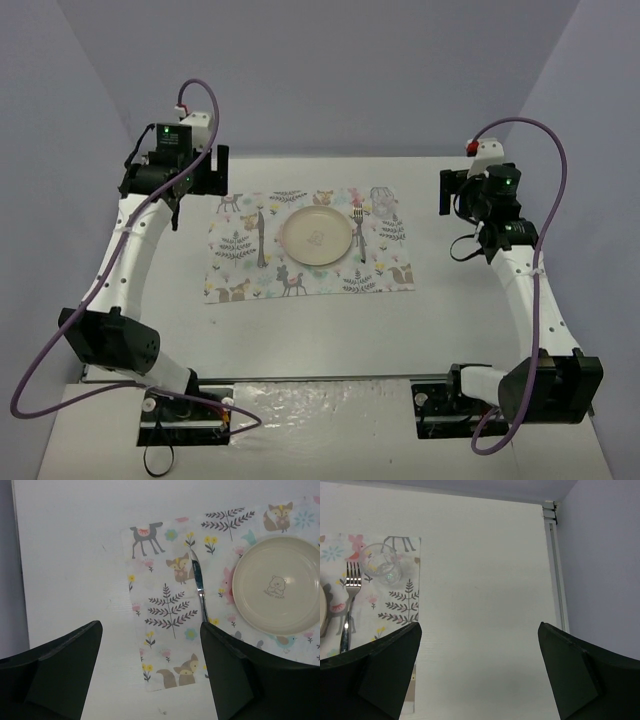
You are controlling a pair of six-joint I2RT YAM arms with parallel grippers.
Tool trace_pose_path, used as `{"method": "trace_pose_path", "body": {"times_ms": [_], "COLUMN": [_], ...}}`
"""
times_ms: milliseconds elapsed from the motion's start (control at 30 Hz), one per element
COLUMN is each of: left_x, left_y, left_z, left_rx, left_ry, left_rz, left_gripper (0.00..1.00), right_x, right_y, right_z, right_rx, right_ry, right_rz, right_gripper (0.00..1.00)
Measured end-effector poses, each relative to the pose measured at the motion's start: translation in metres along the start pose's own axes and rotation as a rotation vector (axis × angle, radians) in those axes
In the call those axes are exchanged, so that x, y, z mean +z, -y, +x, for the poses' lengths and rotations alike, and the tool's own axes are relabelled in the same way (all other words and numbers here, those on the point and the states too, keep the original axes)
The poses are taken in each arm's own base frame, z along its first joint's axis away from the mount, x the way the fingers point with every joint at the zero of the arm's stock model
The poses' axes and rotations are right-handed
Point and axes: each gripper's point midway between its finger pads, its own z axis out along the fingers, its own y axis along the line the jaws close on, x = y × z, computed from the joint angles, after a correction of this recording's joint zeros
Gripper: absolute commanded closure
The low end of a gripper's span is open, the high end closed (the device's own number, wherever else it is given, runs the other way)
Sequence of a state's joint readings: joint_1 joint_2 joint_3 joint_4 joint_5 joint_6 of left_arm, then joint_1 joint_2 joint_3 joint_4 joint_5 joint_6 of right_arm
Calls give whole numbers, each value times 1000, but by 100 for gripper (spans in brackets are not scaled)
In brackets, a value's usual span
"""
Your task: Set the dinner table for one person
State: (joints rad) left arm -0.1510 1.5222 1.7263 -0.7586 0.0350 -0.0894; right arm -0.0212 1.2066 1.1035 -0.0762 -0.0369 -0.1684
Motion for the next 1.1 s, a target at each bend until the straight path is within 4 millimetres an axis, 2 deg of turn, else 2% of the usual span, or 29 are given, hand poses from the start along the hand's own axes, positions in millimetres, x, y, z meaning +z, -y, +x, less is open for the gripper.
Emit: {"method": "trace_pose_path", "body": {"times_ms": [33, 67, 100, 167, 233, 300, 333, 400, 500, 567, 733, 967, 1100], "left_x": [4, 8, 10, 8, -5, -25, -34, -47, -56, -56, -41, -27, -7], "left_y": [-5, -19, -37, -87, -137, -168, -171, -159, -143, -140, -143, -142, -142], "left_z": [9, 19, 29, 49, 71, 90, 99, 110, 107, 104, 93, 96, 119], "left_rx": [-7, -30, -61, -146, -225, -274, -278, -263, -233, -225, -218, -185, -185], "left_ry": [-20, -40, -54, -61, -41, -2, 23, 72, 164, 190, 181, 180, 130], "left_rz": [1, -13, -35, -127, -252, -361, -385, -380, -344, -329, -300, -271, -260], "left_gripper": [23, 23, 23, 23, 23, 23, 23, 18, 18, 18, 18, 18, 18], "right_x": [0, -2, -4, -12, -22, -31, -33, -32, -23, -15, -10, -13, -6], "right_y": [2, 5, 9, 18, 26, 31, 32, 32, 30, 28, 28, 38, 33], "right_z": [1, 0, -2, -8, -16, -24, -27, -28, -19, -8, 7, 13, 29], "right_rx": [4, 9, 13, 23, 37, 51, 57, 65, 67, 66, 62, 60, 50], "right_ry": [-5, 0, 9, 37, 80, 123, 138, 149, 121, 86, 44, 2, -56], "right_rz": [13, 32, 56, 108, 151, 175, 180, 181, 177, 174, 184, 271, 276], "right_gripper": [0, 0, 0, 0, 0, 0, 0, 0, 0, 0, 0, 0, 0]}}
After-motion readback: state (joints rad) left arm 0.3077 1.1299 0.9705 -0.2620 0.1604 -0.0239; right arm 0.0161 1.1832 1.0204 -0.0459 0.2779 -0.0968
